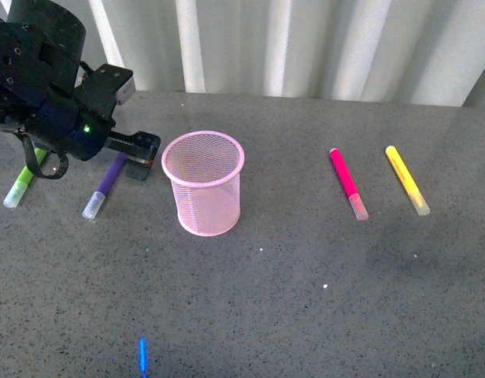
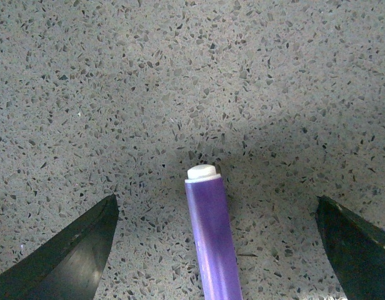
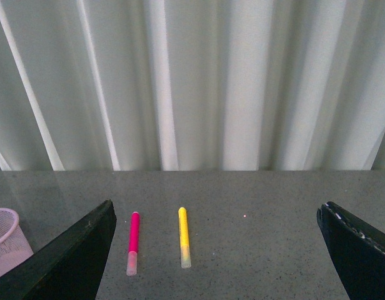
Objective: Insert purple and pink pens into pink cup
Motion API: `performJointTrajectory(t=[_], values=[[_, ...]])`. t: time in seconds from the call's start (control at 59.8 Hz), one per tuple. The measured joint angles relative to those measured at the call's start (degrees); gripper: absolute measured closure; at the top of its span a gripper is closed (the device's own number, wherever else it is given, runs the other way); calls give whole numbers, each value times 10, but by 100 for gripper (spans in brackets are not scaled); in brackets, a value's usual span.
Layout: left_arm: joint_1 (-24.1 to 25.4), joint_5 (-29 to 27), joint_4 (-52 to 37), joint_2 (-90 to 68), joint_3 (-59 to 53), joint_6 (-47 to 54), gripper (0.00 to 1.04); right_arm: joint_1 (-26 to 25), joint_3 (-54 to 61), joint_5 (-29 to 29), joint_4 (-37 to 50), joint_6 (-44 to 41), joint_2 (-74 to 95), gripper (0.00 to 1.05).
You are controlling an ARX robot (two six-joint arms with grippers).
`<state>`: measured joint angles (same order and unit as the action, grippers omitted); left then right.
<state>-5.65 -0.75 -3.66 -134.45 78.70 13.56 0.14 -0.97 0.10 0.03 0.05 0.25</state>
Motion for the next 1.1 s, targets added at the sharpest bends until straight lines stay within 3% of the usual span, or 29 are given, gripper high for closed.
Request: performJointTrajectory(t=[0.067, 0.284, 0.535, 0.936, 1.053, 1.103], values=[[-2, -9, 8, -4, 9, -1, 9, 0, 0, 0, 0, 0, 0, 7], [-4, -5, 44, -6, 16, -19, 56, 0, 0, 0, 0, 0, 0, 7], [1, -2, 60, 2, 15, -41, 91, 0, 0, 0, 0, 0, 0, 7], [5, 39, 25, 43, -40, -124, 92, 0, 0, 0, 0, 0, 0, 7], [0, 36, -39, 89, -78, -139, 92, 0, 0, 0, 0, 0, 0, 7], [-5, 5, -95, 114, -103, -128, 92, 0, 0, 0, 0, 0, 0, 7]])
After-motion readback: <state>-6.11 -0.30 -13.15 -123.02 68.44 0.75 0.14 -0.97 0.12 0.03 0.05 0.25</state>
